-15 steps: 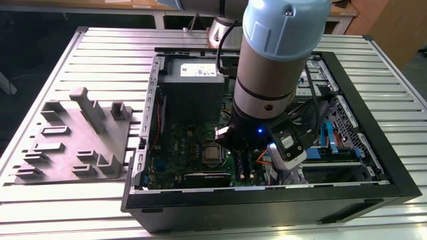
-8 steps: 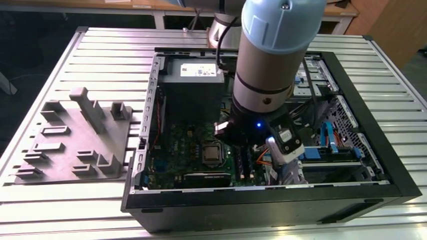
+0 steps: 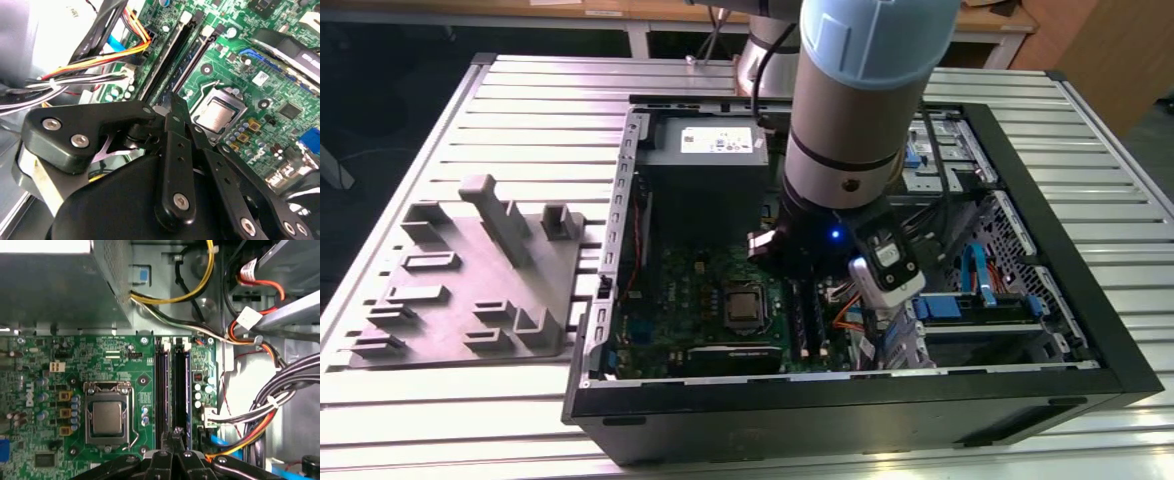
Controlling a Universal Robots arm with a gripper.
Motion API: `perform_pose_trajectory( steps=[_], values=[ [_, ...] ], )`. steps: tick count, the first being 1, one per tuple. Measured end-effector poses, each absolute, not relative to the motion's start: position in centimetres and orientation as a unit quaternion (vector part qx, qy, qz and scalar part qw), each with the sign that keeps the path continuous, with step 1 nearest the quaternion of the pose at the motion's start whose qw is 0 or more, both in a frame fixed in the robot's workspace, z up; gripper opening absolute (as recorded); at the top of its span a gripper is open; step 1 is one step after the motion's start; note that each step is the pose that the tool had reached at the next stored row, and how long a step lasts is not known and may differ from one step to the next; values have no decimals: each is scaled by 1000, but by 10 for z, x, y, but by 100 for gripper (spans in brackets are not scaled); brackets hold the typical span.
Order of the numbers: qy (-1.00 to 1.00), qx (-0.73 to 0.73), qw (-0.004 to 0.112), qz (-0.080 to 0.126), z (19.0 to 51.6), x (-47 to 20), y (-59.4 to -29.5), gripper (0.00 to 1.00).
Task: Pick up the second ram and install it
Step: 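Press down the second ram until it locks into place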
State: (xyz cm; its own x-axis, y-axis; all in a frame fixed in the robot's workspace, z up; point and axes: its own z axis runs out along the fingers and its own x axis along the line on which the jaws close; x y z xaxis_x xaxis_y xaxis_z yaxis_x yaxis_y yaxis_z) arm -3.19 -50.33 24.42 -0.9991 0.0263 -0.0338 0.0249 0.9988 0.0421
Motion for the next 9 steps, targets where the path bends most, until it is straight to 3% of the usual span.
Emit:
perform_pose_trajectory(
  steps=[9],
  values=[
    [1000,13,17,21,247,-32,-503,10]
  ],
)
